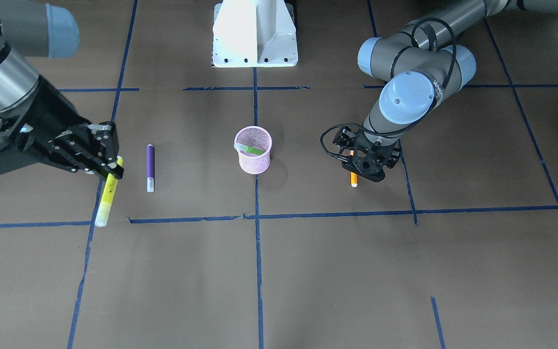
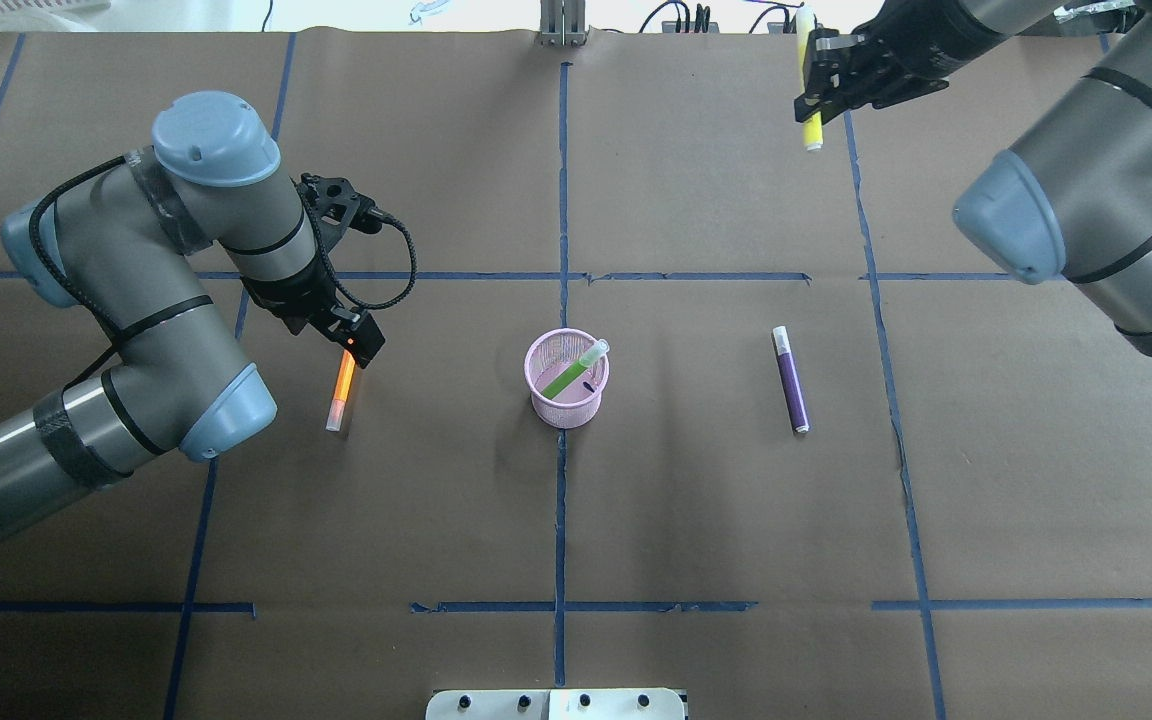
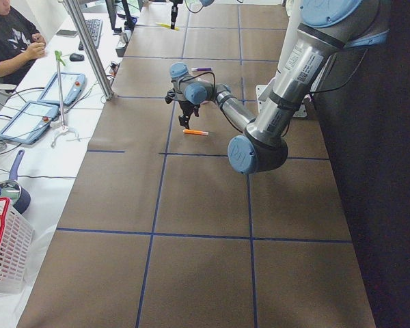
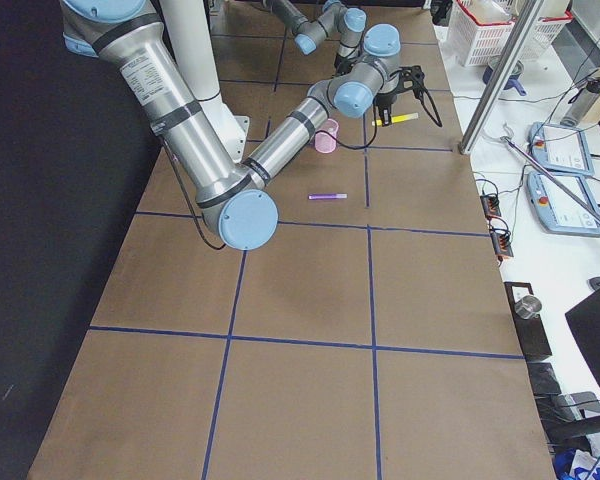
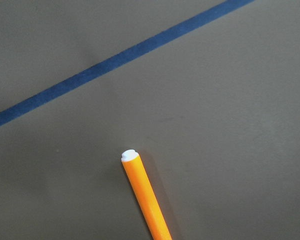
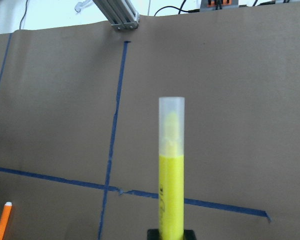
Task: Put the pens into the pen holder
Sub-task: 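Carry yellow highlighter toward holder with right gripper while left descends to orange marker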
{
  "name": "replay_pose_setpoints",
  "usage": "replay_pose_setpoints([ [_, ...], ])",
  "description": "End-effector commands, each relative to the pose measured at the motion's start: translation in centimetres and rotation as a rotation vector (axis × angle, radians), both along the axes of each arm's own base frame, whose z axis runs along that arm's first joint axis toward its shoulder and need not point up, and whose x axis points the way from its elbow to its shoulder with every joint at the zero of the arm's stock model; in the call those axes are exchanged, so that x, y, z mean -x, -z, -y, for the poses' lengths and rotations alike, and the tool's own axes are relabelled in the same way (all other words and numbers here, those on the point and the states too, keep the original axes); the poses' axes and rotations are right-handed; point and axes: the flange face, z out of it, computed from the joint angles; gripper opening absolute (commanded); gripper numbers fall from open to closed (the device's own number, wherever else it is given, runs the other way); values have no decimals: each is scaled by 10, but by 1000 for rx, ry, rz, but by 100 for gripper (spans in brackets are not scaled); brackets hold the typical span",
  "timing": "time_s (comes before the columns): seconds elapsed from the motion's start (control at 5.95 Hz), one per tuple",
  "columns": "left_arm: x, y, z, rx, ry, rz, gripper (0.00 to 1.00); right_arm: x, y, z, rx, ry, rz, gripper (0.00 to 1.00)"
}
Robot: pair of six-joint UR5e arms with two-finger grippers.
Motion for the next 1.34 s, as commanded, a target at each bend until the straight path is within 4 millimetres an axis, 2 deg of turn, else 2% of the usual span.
replay_pose_setpoints([
  [0.0,-2,-19,10,19,0,22,100,52,44,-55,-50,-73,26,0],
  [0.17,-3,-17,9,24,8,21,100,80,64,-95,-85,-133,48,0],
  [0.34,-5,-18,8,27,6,20,100,91,73,-112,-120,-162,53,0],
  [0.5,-6,-16,7,27,6,18,100,120,83,-134,-170,-214,43,0],
  [0.67,-6,-12,8,23,6,13,100,140,91,-150,-225,-289,26,0],
  [0.84,-7,-10,8,18,3,11,100,146,90,-154,-267,-331,0,0],
  [1.18,-7,-6,7,15,2,5,100,200,80,-191,-343,-354,-76,0],
])
